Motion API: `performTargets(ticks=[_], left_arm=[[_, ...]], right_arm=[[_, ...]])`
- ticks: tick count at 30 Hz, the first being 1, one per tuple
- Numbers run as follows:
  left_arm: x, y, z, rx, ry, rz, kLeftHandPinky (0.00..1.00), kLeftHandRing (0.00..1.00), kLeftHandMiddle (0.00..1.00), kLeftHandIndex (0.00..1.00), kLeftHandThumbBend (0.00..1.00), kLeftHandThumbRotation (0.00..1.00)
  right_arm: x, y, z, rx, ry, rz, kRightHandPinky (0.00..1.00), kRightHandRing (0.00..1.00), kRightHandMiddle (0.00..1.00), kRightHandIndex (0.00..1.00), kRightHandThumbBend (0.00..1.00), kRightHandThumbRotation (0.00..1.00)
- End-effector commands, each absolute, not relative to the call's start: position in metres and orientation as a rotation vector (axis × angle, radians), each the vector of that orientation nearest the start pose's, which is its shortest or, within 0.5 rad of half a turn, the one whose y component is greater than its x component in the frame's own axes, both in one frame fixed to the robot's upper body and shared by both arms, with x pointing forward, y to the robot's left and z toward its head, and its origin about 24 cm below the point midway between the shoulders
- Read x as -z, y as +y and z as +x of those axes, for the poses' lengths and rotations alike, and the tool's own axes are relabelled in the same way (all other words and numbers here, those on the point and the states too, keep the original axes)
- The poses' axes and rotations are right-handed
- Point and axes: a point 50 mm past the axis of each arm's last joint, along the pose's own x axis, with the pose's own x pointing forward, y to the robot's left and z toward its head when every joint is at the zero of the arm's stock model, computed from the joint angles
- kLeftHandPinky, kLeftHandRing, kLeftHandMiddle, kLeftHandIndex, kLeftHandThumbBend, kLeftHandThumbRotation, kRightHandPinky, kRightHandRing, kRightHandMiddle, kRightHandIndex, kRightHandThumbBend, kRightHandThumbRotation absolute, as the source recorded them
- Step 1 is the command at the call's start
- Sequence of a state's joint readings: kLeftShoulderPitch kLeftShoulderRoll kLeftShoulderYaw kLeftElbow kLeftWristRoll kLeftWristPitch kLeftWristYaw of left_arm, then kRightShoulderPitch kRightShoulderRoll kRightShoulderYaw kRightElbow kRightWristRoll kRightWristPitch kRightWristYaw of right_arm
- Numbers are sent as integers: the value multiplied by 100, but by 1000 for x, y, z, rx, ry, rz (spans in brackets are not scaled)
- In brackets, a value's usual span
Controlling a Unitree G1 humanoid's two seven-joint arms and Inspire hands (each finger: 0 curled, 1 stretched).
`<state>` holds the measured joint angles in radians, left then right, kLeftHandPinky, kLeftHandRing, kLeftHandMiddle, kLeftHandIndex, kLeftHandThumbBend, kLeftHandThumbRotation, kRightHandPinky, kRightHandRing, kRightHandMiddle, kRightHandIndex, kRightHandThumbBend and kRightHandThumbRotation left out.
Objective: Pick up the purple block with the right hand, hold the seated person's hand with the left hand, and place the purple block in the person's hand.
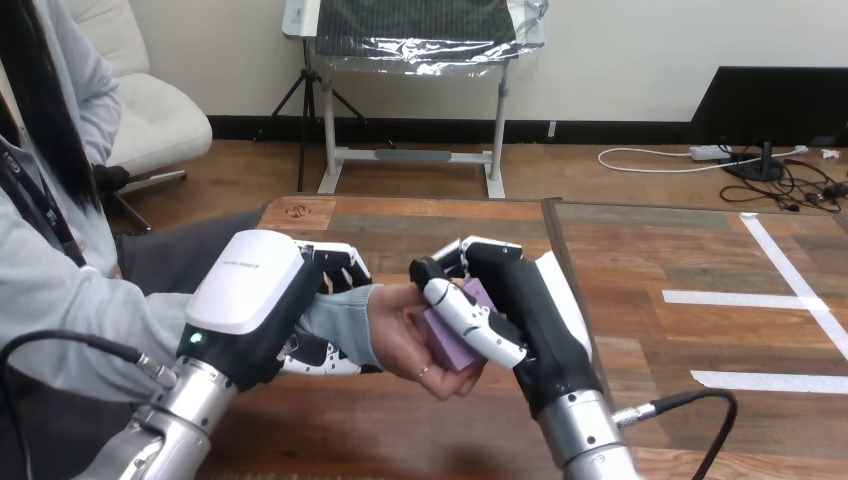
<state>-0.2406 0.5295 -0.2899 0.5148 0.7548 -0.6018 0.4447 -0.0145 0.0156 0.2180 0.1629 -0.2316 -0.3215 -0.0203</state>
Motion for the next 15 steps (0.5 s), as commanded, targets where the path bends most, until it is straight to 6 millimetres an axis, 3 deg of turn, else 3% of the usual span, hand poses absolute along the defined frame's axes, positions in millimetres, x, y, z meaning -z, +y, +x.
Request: performTargets(ticks=[1,7,15], left_arm=[[-68,176,281,157,-630,1029,41,44,50,54,86,28],[-69,178,276,139,-619,1018,46,50,56,61,86,32],[-69,182,268,112,-611,1016,64,66,68,72,85,40]], right_arm=[[-58,-87,258,-259,-309,-229,41,45,50,54,64,74],[-59,-95,261,-255,-315,-267,54,56,60,64,76,82],[-61,-104,264,-242,-323,-283,71,70,71,75,86,88]])
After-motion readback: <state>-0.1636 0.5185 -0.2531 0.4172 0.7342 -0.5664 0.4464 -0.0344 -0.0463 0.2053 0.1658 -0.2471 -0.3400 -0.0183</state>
